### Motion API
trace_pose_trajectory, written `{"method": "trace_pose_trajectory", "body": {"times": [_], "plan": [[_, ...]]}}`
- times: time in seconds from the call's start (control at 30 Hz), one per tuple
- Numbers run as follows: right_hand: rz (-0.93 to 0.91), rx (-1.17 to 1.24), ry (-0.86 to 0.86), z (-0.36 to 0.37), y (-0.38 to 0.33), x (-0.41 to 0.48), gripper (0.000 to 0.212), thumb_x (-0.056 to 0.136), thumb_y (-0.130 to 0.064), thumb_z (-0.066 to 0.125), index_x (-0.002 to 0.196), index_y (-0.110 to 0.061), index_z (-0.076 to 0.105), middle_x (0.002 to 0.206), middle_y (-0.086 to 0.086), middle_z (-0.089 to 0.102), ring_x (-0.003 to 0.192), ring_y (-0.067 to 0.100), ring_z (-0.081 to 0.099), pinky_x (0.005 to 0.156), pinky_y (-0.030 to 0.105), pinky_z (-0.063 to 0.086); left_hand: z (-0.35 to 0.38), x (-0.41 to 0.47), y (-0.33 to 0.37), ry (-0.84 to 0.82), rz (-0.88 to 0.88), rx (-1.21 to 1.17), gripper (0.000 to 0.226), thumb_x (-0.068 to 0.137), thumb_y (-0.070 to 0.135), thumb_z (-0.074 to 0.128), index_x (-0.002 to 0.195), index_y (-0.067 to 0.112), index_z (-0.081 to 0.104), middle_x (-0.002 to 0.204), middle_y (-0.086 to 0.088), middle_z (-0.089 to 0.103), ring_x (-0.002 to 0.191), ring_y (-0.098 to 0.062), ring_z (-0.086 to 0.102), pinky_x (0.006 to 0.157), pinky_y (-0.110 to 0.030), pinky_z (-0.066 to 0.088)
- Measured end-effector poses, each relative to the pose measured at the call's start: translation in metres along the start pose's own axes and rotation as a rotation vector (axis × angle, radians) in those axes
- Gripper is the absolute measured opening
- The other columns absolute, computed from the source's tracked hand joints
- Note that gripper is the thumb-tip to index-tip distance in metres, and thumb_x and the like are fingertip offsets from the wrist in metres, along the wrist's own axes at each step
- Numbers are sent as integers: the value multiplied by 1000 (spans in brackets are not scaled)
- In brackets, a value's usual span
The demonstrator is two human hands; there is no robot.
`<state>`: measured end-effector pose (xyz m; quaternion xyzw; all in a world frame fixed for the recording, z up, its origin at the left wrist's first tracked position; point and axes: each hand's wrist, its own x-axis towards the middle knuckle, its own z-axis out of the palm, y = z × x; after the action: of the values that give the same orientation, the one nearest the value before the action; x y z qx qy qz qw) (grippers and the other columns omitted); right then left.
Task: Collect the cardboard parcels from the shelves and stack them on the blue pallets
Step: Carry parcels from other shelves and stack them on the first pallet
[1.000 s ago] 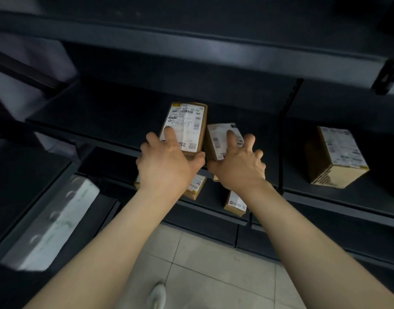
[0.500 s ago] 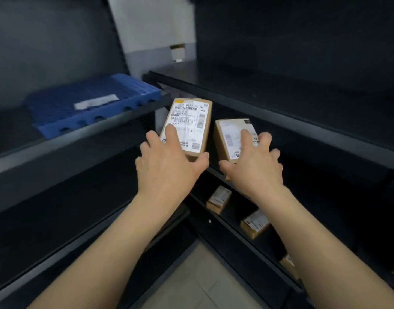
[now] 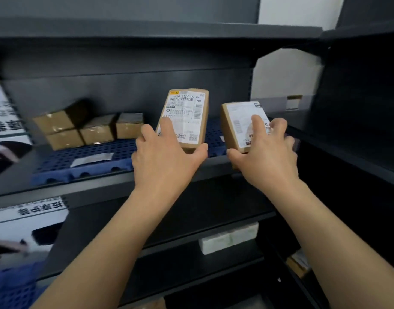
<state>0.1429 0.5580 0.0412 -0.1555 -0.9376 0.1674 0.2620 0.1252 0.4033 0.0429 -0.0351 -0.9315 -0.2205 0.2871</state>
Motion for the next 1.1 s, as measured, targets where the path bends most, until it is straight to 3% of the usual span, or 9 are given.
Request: {"method": "trace_pose_trajectory", "body": {"times": [0.5,1.0,1.1], "plan": [[-203,60,-88,70,-166,15,76,81,-51,63,139,-22,24,142,11,18,119,41,35,93,52,38,-49,57,-156,31,-218,135,83,75,66,54,134,14,27,129,-18,36,116,-37,40,84,-47,43],[-330,96,-150,117,-208,92,79,81,-51,63,142,-21,23,139,12,22,120,40,35,90,52,40,-18,126,-187,96,-263,215,83,72,64,59,128,8,35,123,-23,42,109,-41,46,79,-46,46],[-334,110,-192,122,-212,113,81,81,-52,63,143,-23,21,140,10,21,122,39,33,95,52,38,-9,143,-181,90,-285,239,82,72,64,59,127,8,35,123,-23,41,111,-41,46,84,-46,45]]}}
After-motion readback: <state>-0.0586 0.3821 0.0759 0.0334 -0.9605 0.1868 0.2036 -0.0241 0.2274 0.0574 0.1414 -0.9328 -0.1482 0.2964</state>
